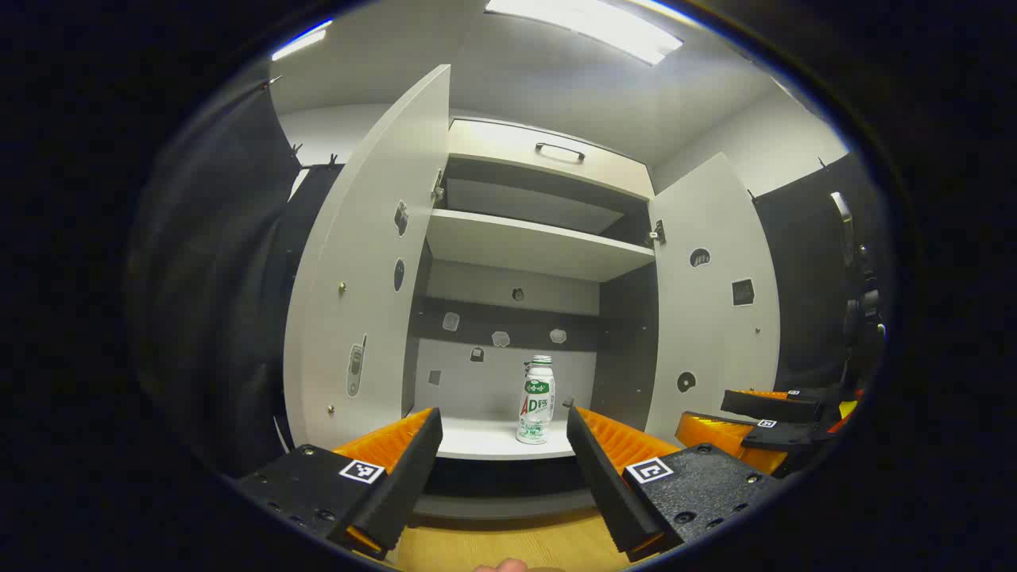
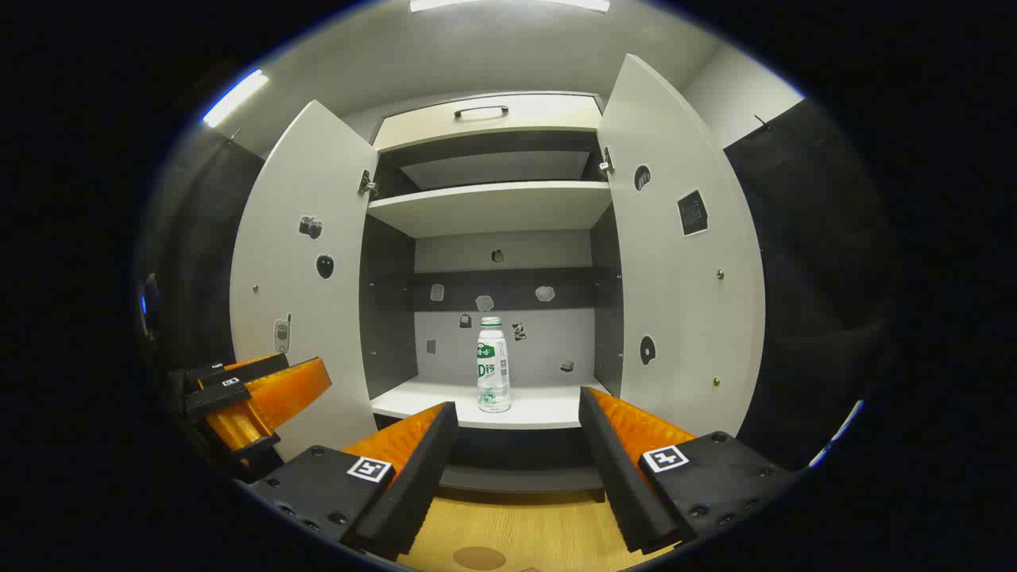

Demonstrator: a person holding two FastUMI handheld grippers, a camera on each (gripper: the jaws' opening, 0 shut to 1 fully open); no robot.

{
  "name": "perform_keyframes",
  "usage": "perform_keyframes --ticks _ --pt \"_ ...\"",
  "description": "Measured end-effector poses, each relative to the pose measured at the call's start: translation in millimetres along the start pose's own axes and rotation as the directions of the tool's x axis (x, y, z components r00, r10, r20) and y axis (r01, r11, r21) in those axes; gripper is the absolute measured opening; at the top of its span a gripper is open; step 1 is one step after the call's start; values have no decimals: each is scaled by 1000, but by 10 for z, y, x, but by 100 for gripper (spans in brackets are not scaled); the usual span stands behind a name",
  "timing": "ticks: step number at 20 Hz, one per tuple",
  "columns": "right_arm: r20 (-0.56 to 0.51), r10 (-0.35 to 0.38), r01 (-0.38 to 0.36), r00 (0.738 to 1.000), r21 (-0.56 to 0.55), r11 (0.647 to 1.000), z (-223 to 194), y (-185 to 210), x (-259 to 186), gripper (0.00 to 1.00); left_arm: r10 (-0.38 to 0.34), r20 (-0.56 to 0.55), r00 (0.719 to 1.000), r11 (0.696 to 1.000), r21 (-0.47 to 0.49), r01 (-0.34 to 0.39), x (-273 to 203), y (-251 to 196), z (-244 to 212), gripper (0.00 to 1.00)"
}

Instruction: Grasp the bottle in the cabinet with the left hand and place it on the coaster, then close the right door with the right hand and the left door with the left hand.

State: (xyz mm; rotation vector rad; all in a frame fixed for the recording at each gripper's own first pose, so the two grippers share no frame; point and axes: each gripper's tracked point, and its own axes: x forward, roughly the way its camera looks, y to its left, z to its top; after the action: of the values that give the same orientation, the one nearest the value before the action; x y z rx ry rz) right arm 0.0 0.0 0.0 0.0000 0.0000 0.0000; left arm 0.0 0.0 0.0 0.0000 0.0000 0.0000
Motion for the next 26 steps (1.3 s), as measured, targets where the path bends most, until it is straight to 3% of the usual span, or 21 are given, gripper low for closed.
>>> perform_keyframes --ticks 1,4,5,7,8,11,12,15,16,21,22,23,24,25,26 --pt "1 -1 1 1000 0 1000 5 -6 18 99 2 4 1000 1000 2 -2 1 1 14 95" --pt "2 0 0 1000 12 1000 13 -15 40 99 10 2 1000 1000 10 -10 15 24 2 95" --pt "4 1 -1 1000 16 1000 17 -18 47 92 11 1 1000 1000 9 -11 30 30 -5 95" --pt "7 -4 4 1000 18 1000 18 -29 65 92 10 -5 1000 1000 0 -10 42 36 -33 95" --pt "9 -7 7 1000 19 1000 25 -35 73 99 10 -10 1000 1000 -4 -10 51 44 -46 95" --pt "11 -10 10 1000 24 1000 24 -38 94 99 16 -16 1000 1000 -3 -16 75 77 -73 95" --pt "7 -10 10 1000 28 1000 19 -34 103 92 18 -16 1000 1000 -4 -18 79 91 -70 95" --pt "-2 -10 10 1000 42 999 -4 -33 130 92 23 -24 999 1000 -6 -23 92 124 -106 95" --pt "-4 -12 12 1000 42 999 -10 -41 126 99 24 -28 999 1000 -7 -25 101 132 -119 95" --pt "-9 -15 16 1000 51 999 -25 -61 142 99 24 -49 999 1000 -14 -25 193 165 -182 95" --pt "-9 -13 14 1000 55 998 -27 -63 141 99 16 -56 998 1000 -17 -17 231 151 -193 95" --pt "-12 -9 10 1000 58 998 -41 -60 150 92 -1 -64 998 1000 -24 0 278 123 -208 95" --pt "-18 -8 9 1000 62 998 -51 -75 157 99 -26 -75 997 999 -36 24 342 77 -232 95" --pt "-21 -9 11 1000 64 998 -60 -85 158 92 -52 -83 995 998 -50 48 413 35 -252 95" --pt "-24 -10 12 1000 65 998 -63 -101 162 99 -75 -84 994 996 -63 70 506 -13 -263 95"
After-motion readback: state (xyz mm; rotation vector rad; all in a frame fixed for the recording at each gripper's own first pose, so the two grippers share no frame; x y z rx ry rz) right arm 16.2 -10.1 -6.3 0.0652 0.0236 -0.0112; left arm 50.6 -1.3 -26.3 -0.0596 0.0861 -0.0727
